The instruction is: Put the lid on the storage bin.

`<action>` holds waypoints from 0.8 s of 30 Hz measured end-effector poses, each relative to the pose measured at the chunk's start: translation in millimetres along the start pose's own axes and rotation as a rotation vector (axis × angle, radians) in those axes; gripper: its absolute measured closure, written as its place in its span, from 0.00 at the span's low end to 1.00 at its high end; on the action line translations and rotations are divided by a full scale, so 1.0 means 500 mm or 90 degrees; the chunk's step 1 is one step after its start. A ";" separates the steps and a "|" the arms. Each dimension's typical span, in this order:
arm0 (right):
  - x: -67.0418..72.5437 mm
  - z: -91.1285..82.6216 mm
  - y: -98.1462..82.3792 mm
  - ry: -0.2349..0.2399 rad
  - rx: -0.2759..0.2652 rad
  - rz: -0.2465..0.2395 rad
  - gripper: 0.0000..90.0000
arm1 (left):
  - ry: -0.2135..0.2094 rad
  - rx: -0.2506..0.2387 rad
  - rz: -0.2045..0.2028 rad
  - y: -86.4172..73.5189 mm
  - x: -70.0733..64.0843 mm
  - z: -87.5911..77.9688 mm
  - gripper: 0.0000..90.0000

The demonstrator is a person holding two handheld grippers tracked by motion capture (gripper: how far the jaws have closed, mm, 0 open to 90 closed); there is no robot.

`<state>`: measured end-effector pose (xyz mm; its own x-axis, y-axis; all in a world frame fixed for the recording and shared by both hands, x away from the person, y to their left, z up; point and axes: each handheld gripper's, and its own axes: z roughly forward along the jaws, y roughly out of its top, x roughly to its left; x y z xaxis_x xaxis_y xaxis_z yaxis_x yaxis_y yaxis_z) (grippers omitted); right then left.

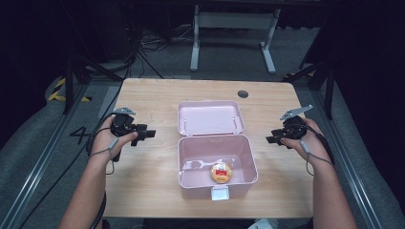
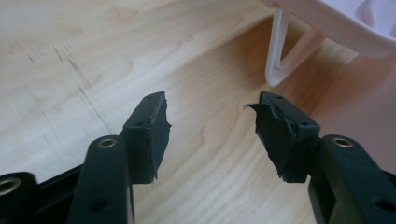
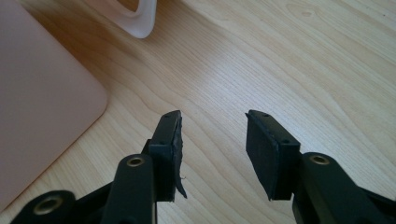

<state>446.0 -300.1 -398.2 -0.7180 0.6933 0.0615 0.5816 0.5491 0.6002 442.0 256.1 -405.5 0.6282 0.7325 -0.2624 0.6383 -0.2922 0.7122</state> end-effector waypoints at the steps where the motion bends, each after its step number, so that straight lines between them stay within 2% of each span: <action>1: 0.001 0.000 -0.001 0.001 0.000 0.000 0.63 | 0.000 0.000 0.000 0.000 0.000 0.000 0.49; 2: 0.001 -0.001 -0.002 0.001 0.000 0.001 0.63 | -0.007 0.002 -0.013 0.008 -0.003 -0.001 0.50; 4: 0.001 -0.002 -0.003 -0.001 -0.002 -0.001 0.63 | -0.013 0.004 -0.018 0.011 -0.004 -0.001 0.50; 5: 0.001 -0.004 -0.005 -0.002 -0.005 0.000 0.63 | -0.021 0.021 -0.039 0.016 -0.007 0.000 0.47; 6: 0.001 -0.006 -0.006 -0.002 -0.005 0.001 0.63 | -0.022 0.028 -0.041 0.019 -0.009 0.001 0.46; 9: 0.002 -0.012 -0.010 -0.006 -0.011 0.008 0.63 | -0.017 0.012 -0.016 0.031 -0.013 0.007 0.46; 12: 0.003 -0.016 -0.015 -0.010 -0.012 0.011 0.63 | -0.015 -0.004 -0.024 0.047 -0.018 0.005 0.46; 15: 0.002 -0.018 -0.017 -0.011 -0.017 0.015 0.63 | -0.003 -0.015 -0.019 0.068 -0.023 0.003 0.43; 20: 0.003 -0.018 -0.020 -0.010 -0.015 0.018 0.62 | -0.008 -0.033 -0.016 0.099 -0.029 0.009 0.41; 24: 0.002 -0.019 -0.023 -0.010 -0.016 0.020 0.62 | 0.001 -0.042 -0.010 0.122 -0.031 0.019 0.39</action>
<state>434.9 -310.1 -397.5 -0.6931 0.7175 0.0691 0.5941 0.5143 0.6184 475.5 221.1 -364.4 0.6169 0.7382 -0.2731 0.6174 -0.2387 0.7496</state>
